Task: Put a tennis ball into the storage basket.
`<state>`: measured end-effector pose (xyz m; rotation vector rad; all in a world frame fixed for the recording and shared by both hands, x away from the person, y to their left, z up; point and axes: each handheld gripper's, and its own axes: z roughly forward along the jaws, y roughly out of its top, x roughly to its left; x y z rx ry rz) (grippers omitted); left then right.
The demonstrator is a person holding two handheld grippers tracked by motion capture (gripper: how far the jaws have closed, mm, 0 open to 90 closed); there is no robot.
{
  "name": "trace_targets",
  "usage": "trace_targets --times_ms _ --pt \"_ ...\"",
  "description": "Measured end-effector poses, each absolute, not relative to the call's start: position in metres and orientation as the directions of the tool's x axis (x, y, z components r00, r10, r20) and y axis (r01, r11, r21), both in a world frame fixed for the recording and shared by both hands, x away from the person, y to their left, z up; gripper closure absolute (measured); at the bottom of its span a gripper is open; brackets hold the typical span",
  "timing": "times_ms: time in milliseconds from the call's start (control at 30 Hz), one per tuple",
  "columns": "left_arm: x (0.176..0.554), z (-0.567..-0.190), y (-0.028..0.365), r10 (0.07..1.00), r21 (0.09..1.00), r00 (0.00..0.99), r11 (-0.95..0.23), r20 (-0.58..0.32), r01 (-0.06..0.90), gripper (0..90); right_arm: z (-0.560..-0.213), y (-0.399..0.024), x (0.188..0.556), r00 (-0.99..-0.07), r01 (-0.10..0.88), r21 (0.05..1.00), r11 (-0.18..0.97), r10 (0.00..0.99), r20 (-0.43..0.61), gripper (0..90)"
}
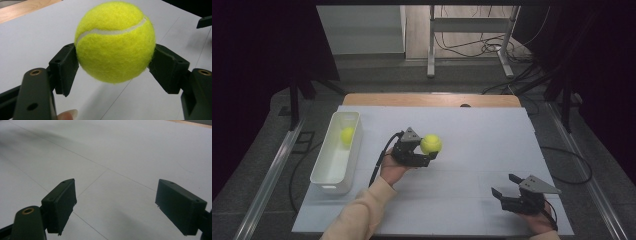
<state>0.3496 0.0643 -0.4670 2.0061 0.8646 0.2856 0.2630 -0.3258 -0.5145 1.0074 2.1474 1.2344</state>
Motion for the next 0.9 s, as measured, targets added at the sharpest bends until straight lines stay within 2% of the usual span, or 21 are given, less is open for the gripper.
trace_targets --times_ms 900 --pt "0.342 -0.457 0.093 0.705 0.839 0.695 -0.29 -0.138 0.461 26.8 -0.514 -0.325 0.263 -0.625 0.364 0.871 0.33 0.78 -0.035 17.1"
